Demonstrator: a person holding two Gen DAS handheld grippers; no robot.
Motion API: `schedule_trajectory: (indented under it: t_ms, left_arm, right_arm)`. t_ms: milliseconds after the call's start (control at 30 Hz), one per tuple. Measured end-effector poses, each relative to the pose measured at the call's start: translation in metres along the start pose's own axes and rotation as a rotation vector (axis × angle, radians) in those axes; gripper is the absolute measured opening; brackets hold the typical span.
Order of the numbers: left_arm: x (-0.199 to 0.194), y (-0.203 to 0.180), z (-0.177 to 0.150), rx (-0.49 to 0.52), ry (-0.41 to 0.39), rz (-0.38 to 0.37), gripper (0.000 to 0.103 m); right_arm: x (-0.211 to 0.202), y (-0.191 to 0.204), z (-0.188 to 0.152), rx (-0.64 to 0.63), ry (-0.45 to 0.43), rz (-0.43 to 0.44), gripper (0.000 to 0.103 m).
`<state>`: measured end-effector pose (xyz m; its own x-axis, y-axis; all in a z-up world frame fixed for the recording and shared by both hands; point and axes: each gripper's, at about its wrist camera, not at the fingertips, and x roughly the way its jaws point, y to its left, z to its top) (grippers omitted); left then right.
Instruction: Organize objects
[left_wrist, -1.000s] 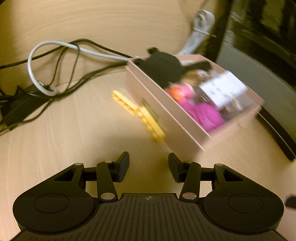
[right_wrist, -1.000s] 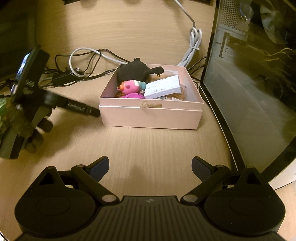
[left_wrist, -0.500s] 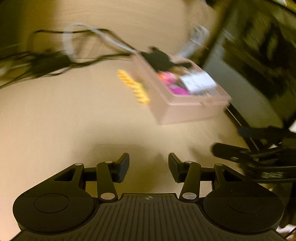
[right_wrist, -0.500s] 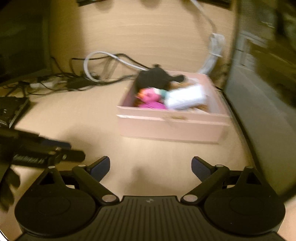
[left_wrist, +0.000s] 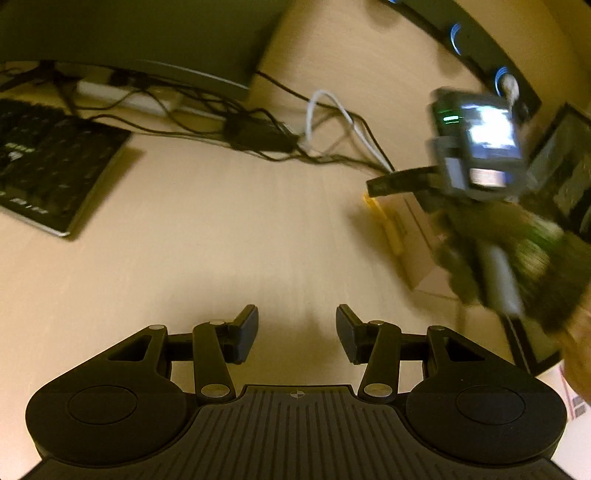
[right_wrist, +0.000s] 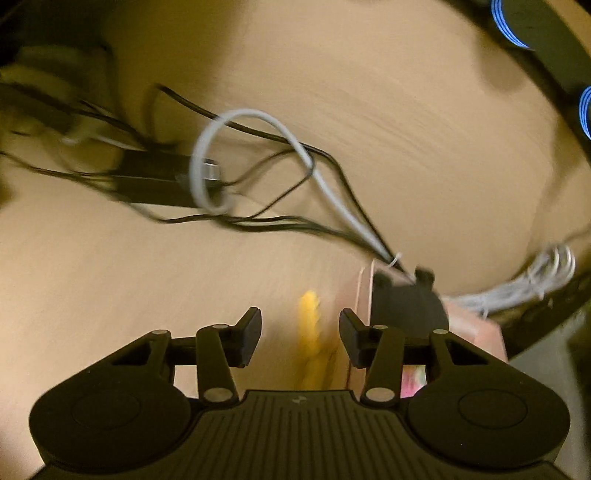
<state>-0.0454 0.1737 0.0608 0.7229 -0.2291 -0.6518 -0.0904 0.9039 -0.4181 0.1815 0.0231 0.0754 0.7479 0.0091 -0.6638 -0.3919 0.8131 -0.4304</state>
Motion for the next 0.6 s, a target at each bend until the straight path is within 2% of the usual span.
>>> schedule_trajectory:
  t_ms: [200,333,400,467,533,600]
  left_arm:
    - [-0.016,0.026,-0.002,-0.058,-0.015,0.010,0.051]
    - [-0.020,0.043,-0.003,-0.077,-0.006,0.038,0.051]
    - [-0.023,0.050,-0.003,-0.085,-0.003,0.047,0.051]
    - [-0.023,0.055,-0.004,-0.093,-0.001,0.050,0.051]
    - [-0.021,0.057,-0.003,-0.097,0.002,0.045,0.051]
    - [-0.019,0.055,-0.002,-0.094,0.003,0.029,0.051]
  right_arm:
    - [0.062,-0.005,0.029,0.045,0.090,-0.042,0.047]
    - [0.085,0.002,0.030,0.026,0.137,-0.053,0.046]
    - [0.088,0.007,0.029,-0.003,0.121,-0.077,0.045]
    - [0.088,0.009,0.028,-0.017,0.127,-0.066,0.039]
    - [0.089,0.009,0.027,-0.017,0.156,-0.067,0.017]
    - [0.088,0.008,0.021,-0.007,0.185,-0.079,0.013]
